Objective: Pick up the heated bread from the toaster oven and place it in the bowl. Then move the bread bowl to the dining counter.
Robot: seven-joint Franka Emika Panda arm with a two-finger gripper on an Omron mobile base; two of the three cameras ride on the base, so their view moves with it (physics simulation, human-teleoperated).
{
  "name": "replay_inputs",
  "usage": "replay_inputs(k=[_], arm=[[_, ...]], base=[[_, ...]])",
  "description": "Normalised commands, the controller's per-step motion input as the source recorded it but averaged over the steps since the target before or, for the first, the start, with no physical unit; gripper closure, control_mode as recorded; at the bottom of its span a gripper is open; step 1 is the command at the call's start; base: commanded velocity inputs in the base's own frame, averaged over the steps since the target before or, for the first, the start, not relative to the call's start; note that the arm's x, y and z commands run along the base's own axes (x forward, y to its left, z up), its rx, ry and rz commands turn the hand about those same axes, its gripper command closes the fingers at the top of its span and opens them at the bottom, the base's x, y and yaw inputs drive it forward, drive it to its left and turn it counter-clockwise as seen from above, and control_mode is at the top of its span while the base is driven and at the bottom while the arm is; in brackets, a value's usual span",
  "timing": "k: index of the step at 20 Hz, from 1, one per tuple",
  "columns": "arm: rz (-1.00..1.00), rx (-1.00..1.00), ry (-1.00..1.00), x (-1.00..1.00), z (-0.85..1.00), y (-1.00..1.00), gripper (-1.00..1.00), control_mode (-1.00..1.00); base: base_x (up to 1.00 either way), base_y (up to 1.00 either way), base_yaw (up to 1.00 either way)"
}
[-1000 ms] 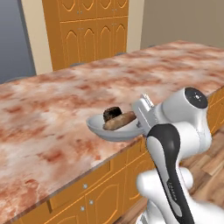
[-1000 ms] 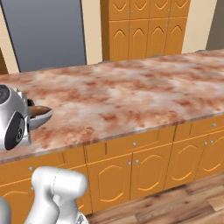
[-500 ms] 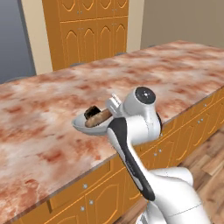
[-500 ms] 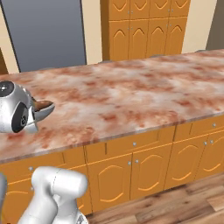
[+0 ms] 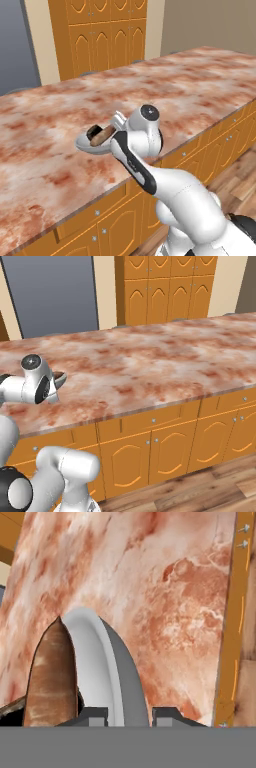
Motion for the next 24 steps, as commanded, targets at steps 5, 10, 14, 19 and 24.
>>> replay_inputs(k=[5,10,14,19,24], arm=[[0.11,-0.1,0.02,0.71,-0.75,0.12,1.0,-1.0],[0.0,-0.1,0.0,0.59,-0.66,0.6,1.0,-1.0],[0.0,-0.06,0.0,0.74,-0.43,0.72,1.0,-1.0],[0.0,-0.01,0.02,0.51,-0.07,0.28,1.0,-1.0],[0.0,0.0,0.03,0.15,0.53,0.16,-1.0,-1.0]], base=[[0.0,0.0,0.0],[0.0,0.0,0.0],[0.0,0.0,0.0],[0.0,0.0,0.0],[0.0,0.0,0.0]])
